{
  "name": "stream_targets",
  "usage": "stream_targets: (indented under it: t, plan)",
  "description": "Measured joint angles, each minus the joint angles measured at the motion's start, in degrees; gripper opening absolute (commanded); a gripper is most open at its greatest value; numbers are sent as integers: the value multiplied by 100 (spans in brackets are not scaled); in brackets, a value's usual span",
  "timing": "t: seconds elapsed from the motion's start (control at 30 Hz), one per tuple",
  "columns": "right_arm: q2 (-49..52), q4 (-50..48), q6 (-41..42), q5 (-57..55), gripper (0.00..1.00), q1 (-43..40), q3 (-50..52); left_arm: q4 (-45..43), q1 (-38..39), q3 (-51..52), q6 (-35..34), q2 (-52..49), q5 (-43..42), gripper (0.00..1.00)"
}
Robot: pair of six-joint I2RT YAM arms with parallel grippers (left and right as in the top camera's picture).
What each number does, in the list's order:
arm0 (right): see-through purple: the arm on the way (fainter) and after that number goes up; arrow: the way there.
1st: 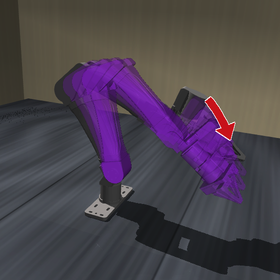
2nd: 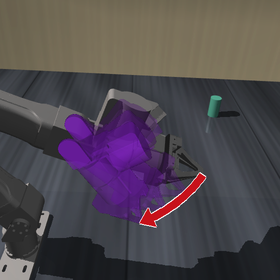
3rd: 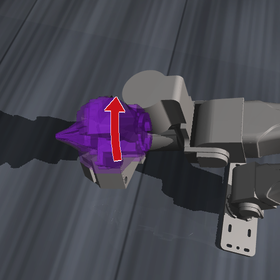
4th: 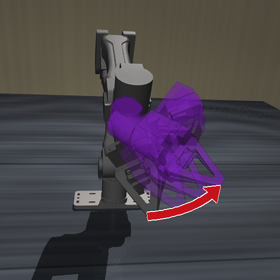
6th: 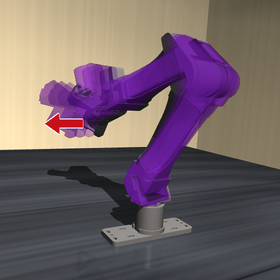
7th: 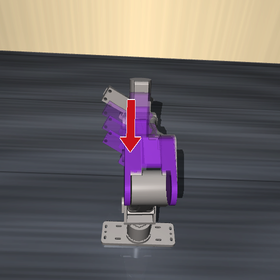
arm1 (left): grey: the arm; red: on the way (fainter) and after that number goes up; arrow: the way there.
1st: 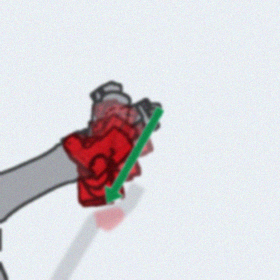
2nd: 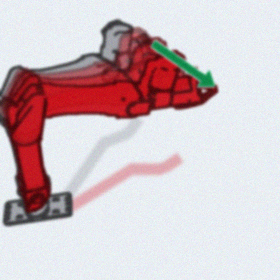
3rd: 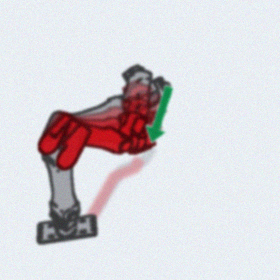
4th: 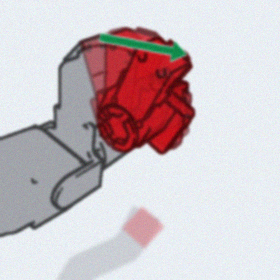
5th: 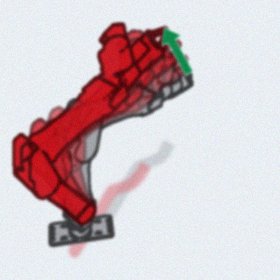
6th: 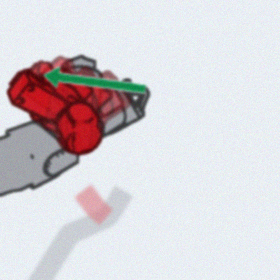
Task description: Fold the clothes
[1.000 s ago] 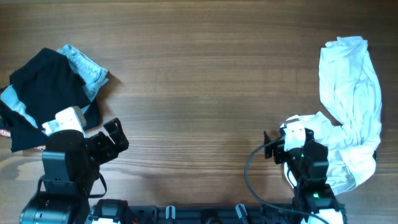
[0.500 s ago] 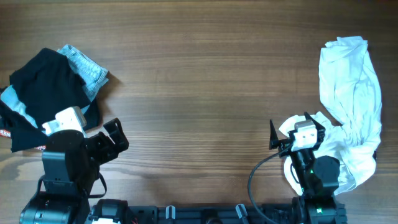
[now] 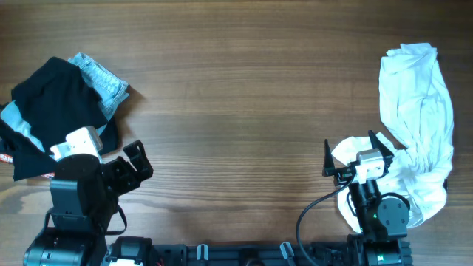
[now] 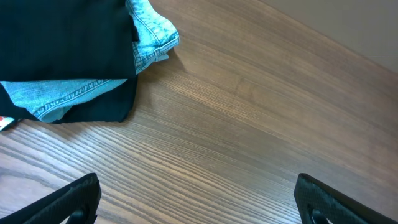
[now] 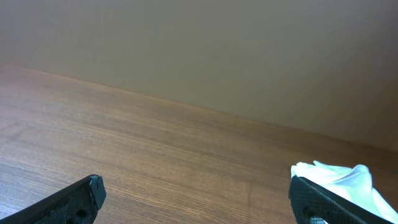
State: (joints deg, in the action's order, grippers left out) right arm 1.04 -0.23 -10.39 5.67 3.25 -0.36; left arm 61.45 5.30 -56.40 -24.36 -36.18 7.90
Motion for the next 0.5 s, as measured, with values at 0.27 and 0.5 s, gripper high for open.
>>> stream_targets:
  t: [0.27, 0.5]
  plan:
    - [0, 0, 0, 0, 100, 0, 0, 0, 0, 0, 0, 0, 0, 100]
    - [0, 0, 0, 0, 100, 0, 0, 0, -44, 0, 2, 28, -4, 100]
